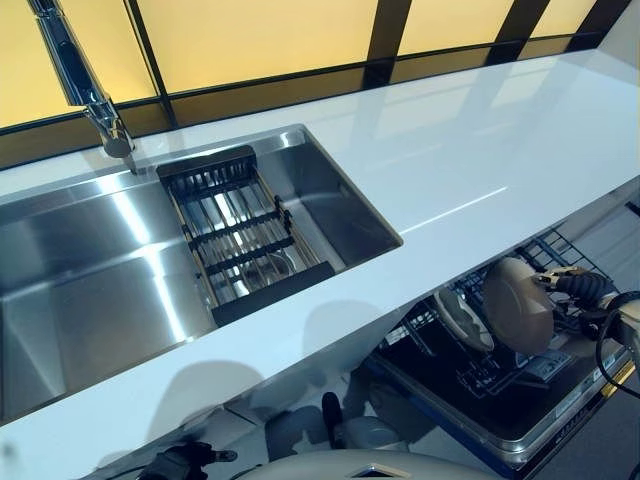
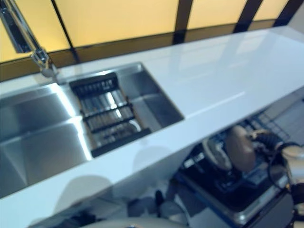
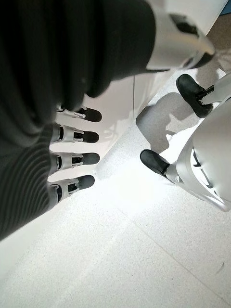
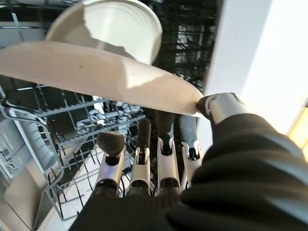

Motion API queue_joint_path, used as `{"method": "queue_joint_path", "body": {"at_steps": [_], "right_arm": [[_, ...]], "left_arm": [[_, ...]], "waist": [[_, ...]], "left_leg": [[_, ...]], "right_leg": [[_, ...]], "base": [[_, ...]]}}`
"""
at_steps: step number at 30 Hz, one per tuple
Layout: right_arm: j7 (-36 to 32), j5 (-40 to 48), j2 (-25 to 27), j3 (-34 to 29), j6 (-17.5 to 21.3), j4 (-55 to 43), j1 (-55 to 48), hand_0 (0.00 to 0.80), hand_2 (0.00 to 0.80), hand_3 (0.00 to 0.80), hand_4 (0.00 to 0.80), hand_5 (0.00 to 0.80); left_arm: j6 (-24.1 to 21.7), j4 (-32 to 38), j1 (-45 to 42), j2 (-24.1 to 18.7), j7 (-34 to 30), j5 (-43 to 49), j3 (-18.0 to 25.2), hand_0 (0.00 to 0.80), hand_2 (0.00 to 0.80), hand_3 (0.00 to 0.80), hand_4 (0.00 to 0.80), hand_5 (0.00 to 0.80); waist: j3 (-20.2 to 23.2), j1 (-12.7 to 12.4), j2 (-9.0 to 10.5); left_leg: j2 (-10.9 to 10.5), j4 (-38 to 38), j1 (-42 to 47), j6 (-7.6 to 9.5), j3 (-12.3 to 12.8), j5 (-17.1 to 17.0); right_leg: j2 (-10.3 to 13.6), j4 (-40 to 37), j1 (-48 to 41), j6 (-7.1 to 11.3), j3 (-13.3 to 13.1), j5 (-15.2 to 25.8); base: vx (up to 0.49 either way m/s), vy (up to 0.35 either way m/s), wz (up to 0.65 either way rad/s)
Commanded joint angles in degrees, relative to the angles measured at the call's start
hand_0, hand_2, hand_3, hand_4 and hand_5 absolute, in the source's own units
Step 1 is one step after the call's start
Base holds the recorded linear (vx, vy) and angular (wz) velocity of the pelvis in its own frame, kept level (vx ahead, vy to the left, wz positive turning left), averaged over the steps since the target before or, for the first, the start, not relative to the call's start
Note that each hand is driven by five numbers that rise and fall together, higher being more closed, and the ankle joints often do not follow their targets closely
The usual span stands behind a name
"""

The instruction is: Take plates into dishwasher

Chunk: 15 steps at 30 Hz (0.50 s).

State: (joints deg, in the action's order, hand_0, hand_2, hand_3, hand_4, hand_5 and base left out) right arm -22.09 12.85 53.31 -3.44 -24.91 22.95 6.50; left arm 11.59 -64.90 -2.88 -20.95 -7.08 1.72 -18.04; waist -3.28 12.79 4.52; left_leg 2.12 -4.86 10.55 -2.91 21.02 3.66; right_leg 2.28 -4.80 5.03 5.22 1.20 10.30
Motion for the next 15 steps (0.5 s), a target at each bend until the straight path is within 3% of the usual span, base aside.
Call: {"method": "queue_joint_path", "body": {"at_steps": [1, 15], "right_arm": [[0.89, -1.84, -0.93, 1.02, 3.97, 2.75, 6.65, 0.8, 0.8, 0.8, 0.8, 0.8], [2.99, -3.89, -4.6, 6.12, 4.95, 8.84, 9.26, 0.8, 0.8, 0.8, 0.8, 0.8]], "left_arm": [[-2.05, -0.28, 8.42, -3.21, 1.33, 2.79, 1.48, 0.0, 0.0, 0.0, 0.0, 0.0], [-2.03, 0.59, 8.34, -3.08, 1.26, 2.89, 1.05, 0.0, 0.0, 0.0, 0.0, 0.0]], "waist": [[-0.6, -2.09, -0.35], [-1.29, -3.6, -1.08]], "left_leg": [[1.56, 3.33, -4.0, 3.34, -4.21, 0.54], [1.5, 3.67, -4.05, 3.26, -4.79, 0.62]], "right_leg": [[2.87, 8.46, -1.92, 4.44, 1.63, -7.18], [3.59, 8.56, -2.26, 4.52, 2.76, -7.27]], "base": [[0.0, -0.009, 0.03], [0.003, -0.007, 0.04]]}}
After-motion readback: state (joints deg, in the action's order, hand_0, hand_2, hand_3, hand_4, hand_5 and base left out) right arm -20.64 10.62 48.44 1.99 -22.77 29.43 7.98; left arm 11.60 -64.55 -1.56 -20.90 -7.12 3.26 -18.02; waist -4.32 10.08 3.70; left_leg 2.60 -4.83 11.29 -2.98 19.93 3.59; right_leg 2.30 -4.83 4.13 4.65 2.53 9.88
